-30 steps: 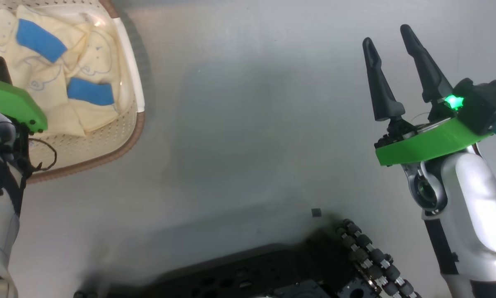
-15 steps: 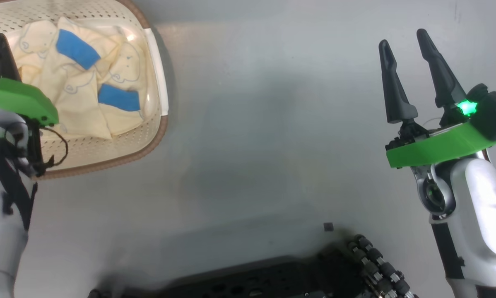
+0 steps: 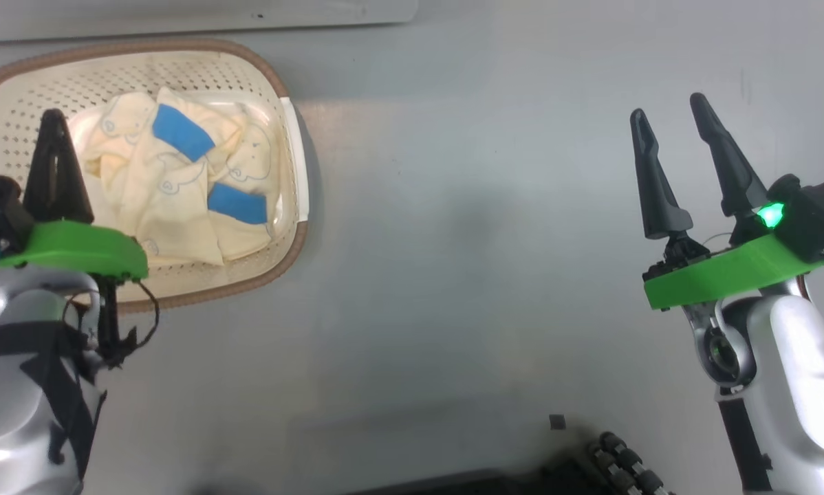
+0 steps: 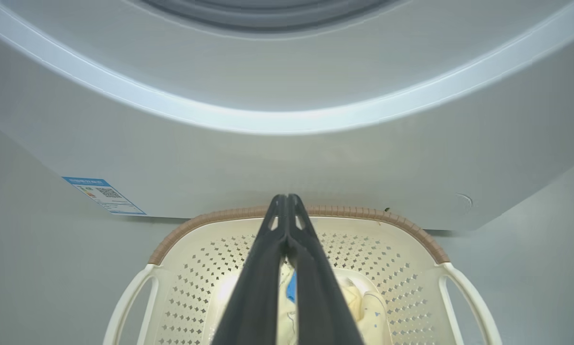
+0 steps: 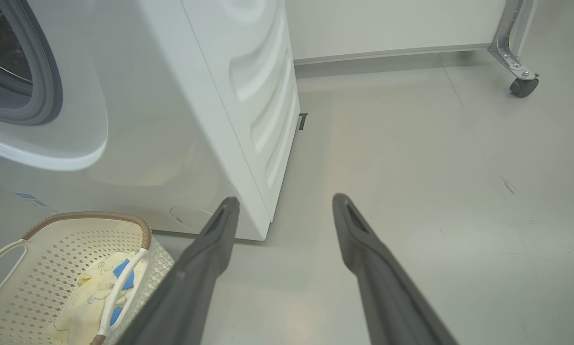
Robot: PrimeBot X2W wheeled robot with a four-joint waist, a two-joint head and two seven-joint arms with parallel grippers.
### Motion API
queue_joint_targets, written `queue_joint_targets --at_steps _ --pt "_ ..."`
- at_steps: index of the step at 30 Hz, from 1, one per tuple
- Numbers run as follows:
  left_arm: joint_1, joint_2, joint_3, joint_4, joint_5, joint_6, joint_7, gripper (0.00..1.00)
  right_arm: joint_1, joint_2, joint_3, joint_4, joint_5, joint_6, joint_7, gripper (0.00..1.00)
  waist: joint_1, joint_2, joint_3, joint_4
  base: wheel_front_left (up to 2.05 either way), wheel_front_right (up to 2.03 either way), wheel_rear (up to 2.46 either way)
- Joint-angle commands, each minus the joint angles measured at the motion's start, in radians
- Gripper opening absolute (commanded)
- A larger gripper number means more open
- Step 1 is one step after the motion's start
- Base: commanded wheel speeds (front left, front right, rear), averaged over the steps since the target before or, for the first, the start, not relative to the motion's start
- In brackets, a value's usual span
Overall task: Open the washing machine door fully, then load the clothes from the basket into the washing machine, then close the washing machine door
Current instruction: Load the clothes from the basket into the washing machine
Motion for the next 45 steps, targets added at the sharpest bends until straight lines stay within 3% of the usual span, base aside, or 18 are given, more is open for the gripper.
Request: queue_joint_targets --at_steps 1,12,27,34,36,37,45 --pt "0.051 0.031 0.040 -0.052 0.015 0.008 -0.007 0.00 0.041 -0.005 0.010 -0.024 -0.005 0.010 0.004 1.00 0.0000 0.0000 -0.052 0.009 0.00 0.00 0.00" --pt "0.228 -0.010 0.039 -0.195 0.026 0.023 -0.007 0.00 0.116 -0.006 -0.001 -0.011 -0.012 0.010 0.026 1.00 0.0000 0.0000 -0.251 0.029 0.00 0.00 0.00" --pt "0.383 -0.037 0.009 -0.259 0.025 0.023 -0.006 0.04 0.235 -0.003 -0.015 -0.040 -0.025 0.010 0.085 1.00 0.0000 0.0000 -0.462 0.056 0.00 0.00 0.00" --pt "0.446 -0.029 0.013 -0.285 0.014 0.039 0.002 0.47 0.287 0.003 -0.023 -0.060 -0.030 0.010 0.112 1.00 0.0000 0.0000 -0.543 0.065 0.00 0.00 0.00" --pt "0.461 -0.027 0.015 -0.291 0.010 0.042 0.005 0.92 0.298 0.005 -0.024 -0.065 -0.031 0.010 0.118 1.00 0.0000 0.0000 -0.560 0.067 0.00 0.00 0.00" --pt "0.468 -0.025 0.016 -0.293 0.008 0.044 0.007 1.00 0.303 0.006 -0.025 -0.068 -0.032 0.010 0.121 1.00 0.0000 0.0000 -0.567 0.069 0.00 0.00 0.00" --pt "0.516 -0.015 0.023 -0.319 0.003 0.068 0.017 1.00 0.335 0.011 -0.032 -0.089 -0.036 0.010 0.141 1.00 0.0000 0.0000 -0.615 0.082 0.00 0.00 0.00"
